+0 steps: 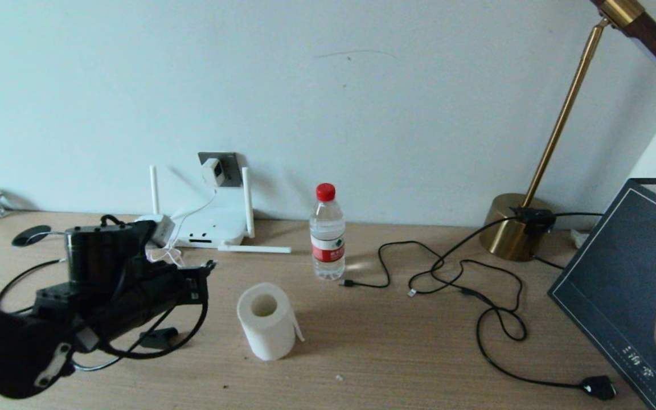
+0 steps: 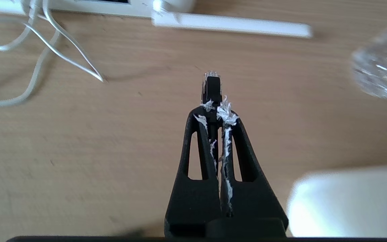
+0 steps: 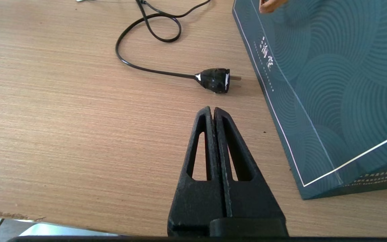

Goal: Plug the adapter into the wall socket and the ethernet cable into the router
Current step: Align cable and router interface

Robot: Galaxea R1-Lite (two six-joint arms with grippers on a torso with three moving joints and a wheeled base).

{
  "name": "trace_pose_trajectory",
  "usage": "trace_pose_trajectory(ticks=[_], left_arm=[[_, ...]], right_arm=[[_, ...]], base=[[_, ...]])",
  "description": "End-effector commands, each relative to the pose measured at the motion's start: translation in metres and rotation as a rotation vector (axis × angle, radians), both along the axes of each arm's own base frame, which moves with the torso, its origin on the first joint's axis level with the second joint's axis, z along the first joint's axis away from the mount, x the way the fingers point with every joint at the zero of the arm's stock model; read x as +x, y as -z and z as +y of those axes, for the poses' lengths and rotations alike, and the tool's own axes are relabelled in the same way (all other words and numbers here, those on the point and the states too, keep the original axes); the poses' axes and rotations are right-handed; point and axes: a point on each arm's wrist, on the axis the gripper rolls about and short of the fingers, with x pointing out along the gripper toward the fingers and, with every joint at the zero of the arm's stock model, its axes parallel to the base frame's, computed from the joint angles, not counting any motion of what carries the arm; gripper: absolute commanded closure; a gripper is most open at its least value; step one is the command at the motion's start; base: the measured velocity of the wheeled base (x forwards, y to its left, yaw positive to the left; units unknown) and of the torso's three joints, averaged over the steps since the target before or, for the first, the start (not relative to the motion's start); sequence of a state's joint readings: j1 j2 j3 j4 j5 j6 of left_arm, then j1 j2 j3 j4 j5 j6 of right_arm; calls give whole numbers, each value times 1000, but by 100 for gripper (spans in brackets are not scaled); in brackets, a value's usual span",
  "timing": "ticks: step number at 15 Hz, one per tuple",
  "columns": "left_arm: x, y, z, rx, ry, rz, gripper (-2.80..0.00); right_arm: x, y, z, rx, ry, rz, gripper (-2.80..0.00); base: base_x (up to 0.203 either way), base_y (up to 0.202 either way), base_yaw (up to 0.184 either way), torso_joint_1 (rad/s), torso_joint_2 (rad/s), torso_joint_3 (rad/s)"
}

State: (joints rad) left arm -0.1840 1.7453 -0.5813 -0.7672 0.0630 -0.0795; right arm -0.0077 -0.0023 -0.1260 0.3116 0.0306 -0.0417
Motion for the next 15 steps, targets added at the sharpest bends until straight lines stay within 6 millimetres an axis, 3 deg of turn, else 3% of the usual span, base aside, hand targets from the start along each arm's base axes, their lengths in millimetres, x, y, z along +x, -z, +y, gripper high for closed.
trace_pose_trajectory(ticks=[1, 7, 15], left_arm=[[21, 14, 8, 25, -31, 29, 0], [49, 31, 28, 51, -88, -74, 0], [47, 34, 45, 39, -128, -106, 0]], right_arm=[[0, 0, 0, -1, 0, 5, 0], [0, 0, 0, -1, 0, 5, 0], [0, 0, 0, 0, 0, 5, 0]], base=[[0, 0, 0, 0, 0, 0], [0, 0, 0, 0, 0, 0], [0, 0, 0, 0, 0, 0]])
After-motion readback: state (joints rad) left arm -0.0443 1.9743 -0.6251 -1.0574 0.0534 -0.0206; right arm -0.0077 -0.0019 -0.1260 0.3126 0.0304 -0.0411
